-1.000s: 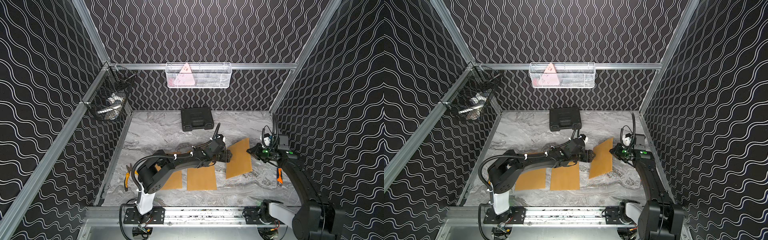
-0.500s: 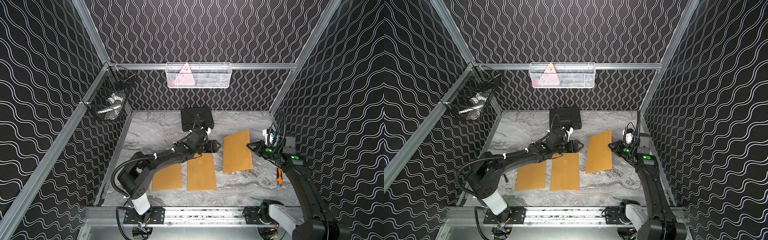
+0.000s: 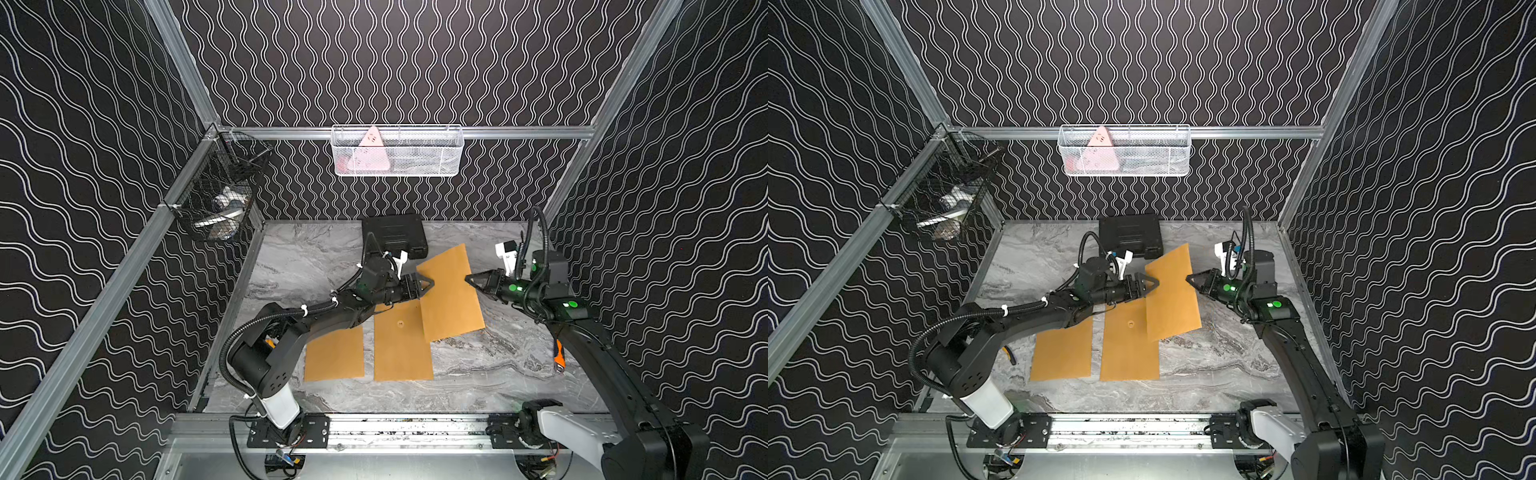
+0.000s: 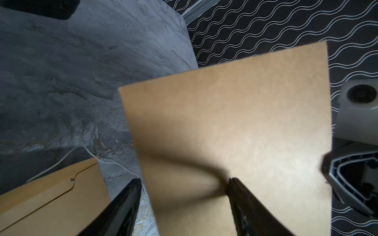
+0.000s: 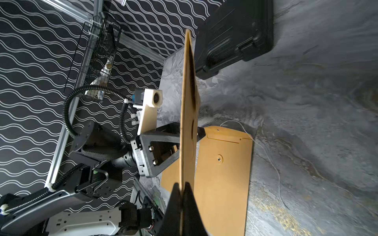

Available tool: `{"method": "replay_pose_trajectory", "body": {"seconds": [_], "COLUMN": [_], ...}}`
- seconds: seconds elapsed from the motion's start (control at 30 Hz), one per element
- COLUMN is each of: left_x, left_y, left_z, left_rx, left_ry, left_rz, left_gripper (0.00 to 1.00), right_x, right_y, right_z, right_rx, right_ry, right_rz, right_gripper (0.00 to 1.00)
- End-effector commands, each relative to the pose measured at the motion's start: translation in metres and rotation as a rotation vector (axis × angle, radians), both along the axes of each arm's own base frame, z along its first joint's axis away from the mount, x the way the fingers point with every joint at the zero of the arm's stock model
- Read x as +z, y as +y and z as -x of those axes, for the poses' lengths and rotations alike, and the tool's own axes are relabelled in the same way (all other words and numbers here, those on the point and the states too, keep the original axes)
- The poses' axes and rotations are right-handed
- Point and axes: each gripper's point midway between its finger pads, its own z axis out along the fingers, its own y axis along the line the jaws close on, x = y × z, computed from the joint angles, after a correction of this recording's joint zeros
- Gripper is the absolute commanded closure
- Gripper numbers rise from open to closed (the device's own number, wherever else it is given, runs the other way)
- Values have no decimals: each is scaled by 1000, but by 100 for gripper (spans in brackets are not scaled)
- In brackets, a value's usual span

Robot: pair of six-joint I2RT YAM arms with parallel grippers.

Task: Open the file bag
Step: Pick up the file bag from the center of the board.

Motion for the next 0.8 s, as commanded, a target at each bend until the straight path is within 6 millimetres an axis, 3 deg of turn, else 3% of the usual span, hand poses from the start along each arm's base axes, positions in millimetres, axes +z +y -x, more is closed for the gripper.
{"method": "replay_pose_trajectory", "body": {"seconds": [0.0,0.3,0.77], "left_x": [38,63,84], "left_y": [1,21,36], "left_z": [1,5,10], "left_rx": [-5,33,56], "left_ry": [-74,-134,-184], "left_rz": [110,132,154], "left_gripper": [31,38,58], "right_x": [9,-2,-20], "right_y": [8,19,27], "right_z": [-10,-17,-27], "right_rx": [-3,11,28], "right_ry": [-51,-35,-9], "right_rz": [-6,5,22], "right_gripper": [100,100,100]}}
